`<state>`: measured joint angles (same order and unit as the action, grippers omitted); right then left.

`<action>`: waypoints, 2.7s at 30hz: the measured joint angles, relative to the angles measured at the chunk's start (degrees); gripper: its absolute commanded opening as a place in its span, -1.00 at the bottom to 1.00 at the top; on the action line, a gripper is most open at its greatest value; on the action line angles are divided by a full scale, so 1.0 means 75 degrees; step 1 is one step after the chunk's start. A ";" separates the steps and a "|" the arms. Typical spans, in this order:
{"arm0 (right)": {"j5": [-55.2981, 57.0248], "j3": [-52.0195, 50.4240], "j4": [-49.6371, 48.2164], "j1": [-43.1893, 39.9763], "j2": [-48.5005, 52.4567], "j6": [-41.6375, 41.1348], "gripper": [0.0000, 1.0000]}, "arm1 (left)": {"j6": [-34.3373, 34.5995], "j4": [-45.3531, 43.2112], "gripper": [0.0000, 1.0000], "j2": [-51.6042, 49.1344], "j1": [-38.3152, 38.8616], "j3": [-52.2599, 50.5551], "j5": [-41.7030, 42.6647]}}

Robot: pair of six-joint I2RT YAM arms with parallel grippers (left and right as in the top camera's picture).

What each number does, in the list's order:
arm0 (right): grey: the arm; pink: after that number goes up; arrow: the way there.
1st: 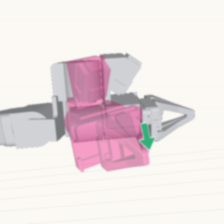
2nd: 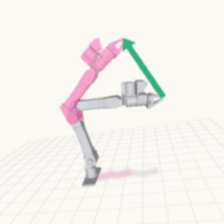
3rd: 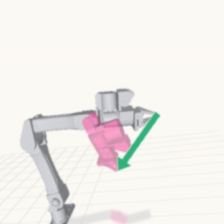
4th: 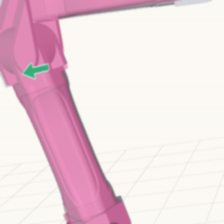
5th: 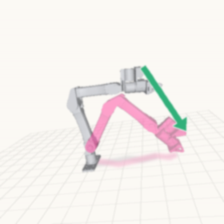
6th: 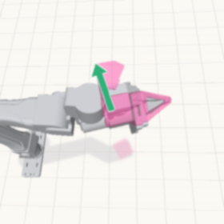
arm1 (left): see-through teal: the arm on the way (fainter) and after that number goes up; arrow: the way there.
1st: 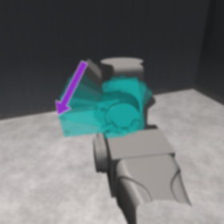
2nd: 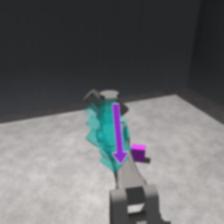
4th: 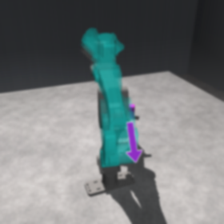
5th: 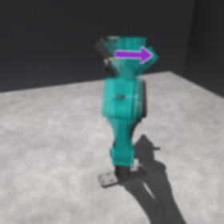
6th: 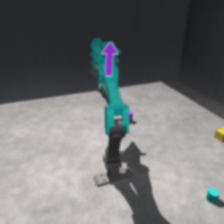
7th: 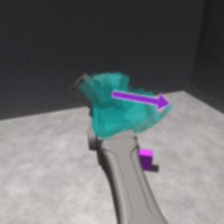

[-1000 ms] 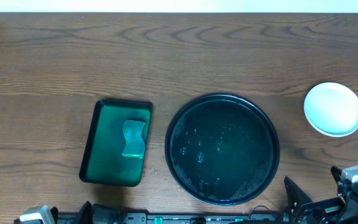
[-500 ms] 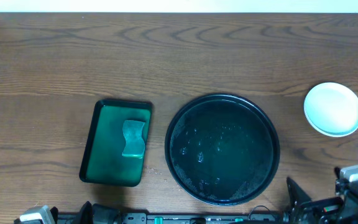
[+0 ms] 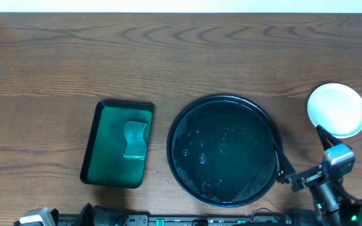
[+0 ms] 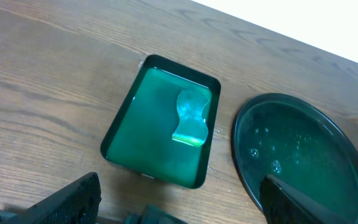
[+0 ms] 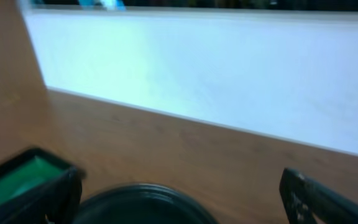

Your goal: Clean dirty plates on tray and stack at the side

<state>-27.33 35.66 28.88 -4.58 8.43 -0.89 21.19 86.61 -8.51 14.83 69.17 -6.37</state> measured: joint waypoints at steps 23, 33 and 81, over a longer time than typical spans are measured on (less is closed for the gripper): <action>0.0000 -0.4028 -0.5464 0.0178 -0.1026 -0.0784 0.99 | 0.0000 -0.0003 0.63 0.0000 0.0000 0.0000 0.0000; 0.0460 -0.4648 -0.5592 0.0417 -0.1035 -0.0793 0.99 | 0.0000 -0.0003 0.63 0.0000 0.0000 0.0000 -0.0003; 0.1250 -0.4701 -0.3506 0.0417 -0.1032 -0.1565 0.99 | 0.0000 -0.0003 0.63 0.0000 0.0000 0.0000 0.0000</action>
<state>-17.96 0.40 2.59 -1.45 0.69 -12.62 21.19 86.59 -8.51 14.83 69.17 -6.37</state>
